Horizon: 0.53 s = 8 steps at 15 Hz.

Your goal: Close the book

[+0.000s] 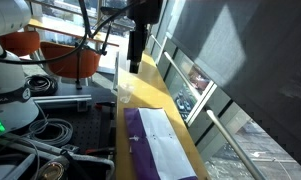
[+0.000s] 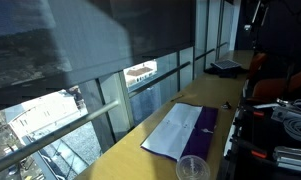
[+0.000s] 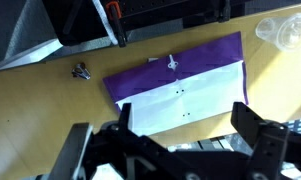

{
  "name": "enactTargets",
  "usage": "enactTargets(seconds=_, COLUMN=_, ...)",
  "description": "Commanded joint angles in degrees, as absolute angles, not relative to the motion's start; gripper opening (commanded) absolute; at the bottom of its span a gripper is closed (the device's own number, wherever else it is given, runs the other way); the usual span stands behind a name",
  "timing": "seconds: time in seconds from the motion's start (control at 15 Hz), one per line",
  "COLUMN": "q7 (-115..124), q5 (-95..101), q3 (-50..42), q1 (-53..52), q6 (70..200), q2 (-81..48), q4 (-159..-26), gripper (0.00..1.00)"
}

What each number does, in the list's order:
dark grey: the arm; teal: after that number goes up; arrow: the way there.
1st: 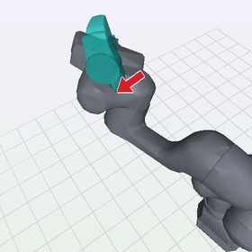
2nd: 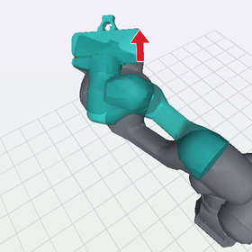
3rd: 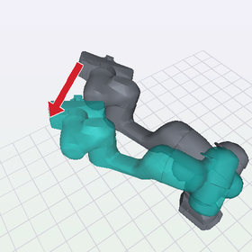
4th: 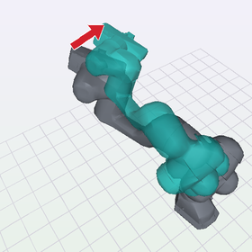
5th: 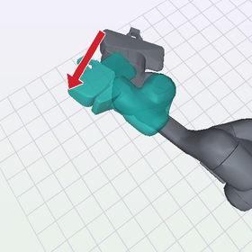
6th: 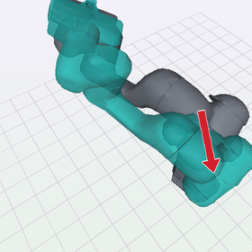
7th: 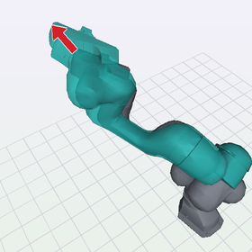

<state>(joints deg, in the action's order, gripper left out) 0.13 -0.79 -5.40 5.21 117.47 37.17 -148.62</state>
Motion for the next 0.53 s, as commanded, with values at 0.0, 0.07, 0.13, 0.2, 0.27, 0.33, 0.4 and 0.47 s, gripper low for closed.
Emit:
enactTargets(seconds=0.0, q7=-4.56, q5=-8.25, q3=-9.66, q1=2.46, q6=127.43, q2=29.07, q4=-145.96, gripper=1.0)
enactTargets(seconds=0.07, q7=-6.3, q5=-10.86, q3=-10.8, q1=1.64, q6=129.65, q2=26.5, q4=-144.77, gripper=1.0)
enactTargets(seconds=0.13, q7=-7.97, q5=-13.59, q3=-11.87, q1=0.79, q6=131.61, q2=23.45, q4=-143.23, gripper=1.0)
enactTargets(seconds=0.2, q7=-9.55, q5=-16.06, q3=-12.72, q1=0.1, q6=132.84, q2=20.33, q4=-141.33, gripper=1.0)
enactTargets(seconds=0.27, q7=-10.9, q5=-18.06, q3=-13.28, q1=-0.31, q6=133.74, q2=16.77, q4=-139.13, gripper=1.0)
enactTargets(seconds=0.33, q7=-12.26, q5=-20.05, q3=-13.98, q1=-0.47, q6=133.51, q2=13.3, q4=-136.54, gripper=1.0)
enactTargets(seconds=0.4, q7=-12.86, q5=-21.79, q3=-14.27, q1=-0.24, q6=132.78, q2=9.57, q4=-133.68, gripper=1.0)
enactTargets(seconds=0.47, q7=-13.6, q5=-23.05, q3=-14.44, q1=0.58, q6=132.58, q2=5.8, q4=-130.97, gripper=1.0)
